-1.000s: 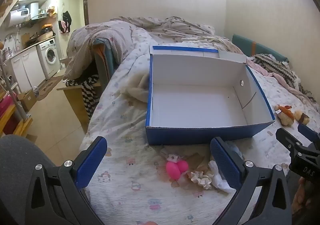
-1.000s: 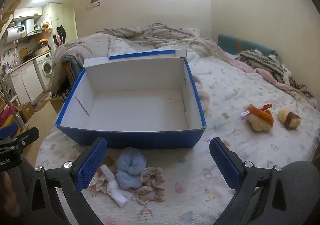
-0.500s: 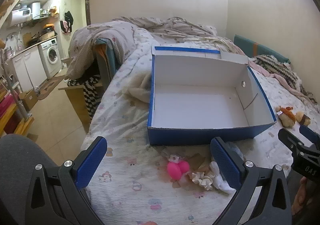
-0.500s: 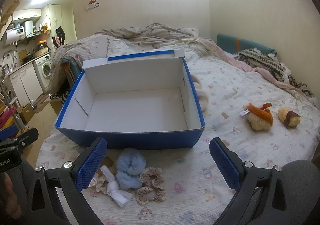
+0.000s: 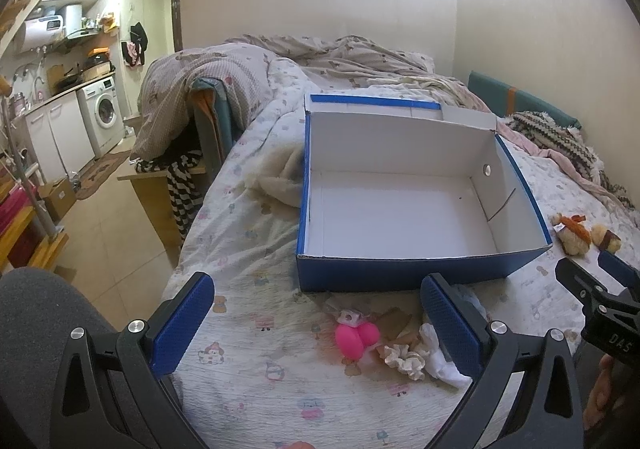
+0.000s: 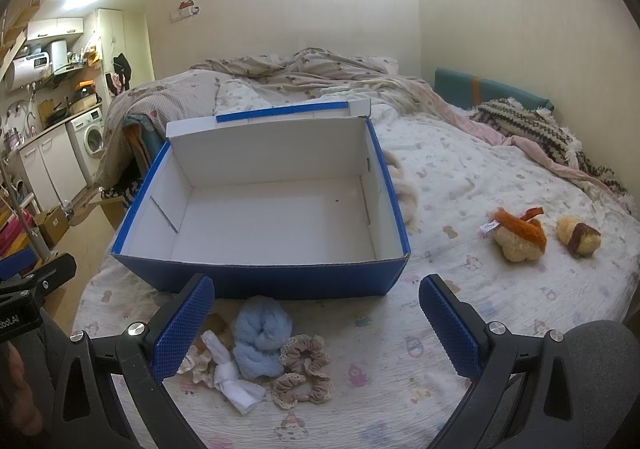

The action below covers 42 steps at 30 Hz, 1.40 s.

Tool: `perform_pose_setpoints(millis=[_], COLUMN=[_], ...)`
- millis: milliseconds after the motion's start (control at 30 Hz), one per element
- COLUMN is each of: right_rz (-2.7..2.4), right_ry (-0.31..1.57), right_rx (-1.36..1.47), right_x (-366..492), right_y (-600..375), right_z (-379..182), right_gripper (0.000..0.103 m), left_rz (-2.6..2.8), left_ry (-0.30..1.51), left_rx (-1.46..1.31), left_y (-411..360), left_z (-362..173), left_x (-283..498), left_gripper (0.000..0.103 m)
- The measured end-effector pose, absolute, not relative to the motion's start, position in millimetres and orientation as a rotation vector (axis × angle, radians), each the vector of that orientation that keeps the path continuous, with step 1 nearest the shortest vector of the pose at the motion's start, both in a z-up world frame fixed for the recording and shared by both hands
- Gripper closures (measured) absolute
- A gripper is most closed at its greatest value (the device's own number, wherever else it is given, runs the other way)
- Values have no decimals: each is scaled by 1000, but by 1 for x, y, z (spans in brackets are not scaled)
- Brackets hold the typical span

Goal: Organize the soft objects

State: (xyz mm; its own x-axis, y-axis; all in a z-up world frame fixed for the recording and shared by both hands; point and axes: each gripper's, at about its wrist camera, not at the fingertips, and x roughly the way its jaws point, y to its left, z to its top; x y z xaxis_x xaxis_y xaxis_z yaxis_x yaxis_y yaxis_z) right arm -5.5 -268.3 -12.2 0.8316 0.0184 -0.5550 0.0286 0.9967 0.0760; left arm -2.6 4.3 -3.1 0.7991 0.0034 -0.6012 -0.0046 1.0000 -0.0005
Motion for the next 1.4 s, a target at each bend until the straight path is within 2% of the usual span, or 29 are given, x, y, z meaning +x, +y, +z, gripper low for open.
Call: perform_pose_setpoints(millis=[1400], right_rz=[-3], right_ry=[591], right_rx=[78], right_x=[-5], right_y=[-267], right_z=[-12], right_gripper=[0], left_rz=[1], left_ry=[647], left_rx=[-3], left_y=[3], left_z=[0], left_x=[-3], left_gripper=[0])
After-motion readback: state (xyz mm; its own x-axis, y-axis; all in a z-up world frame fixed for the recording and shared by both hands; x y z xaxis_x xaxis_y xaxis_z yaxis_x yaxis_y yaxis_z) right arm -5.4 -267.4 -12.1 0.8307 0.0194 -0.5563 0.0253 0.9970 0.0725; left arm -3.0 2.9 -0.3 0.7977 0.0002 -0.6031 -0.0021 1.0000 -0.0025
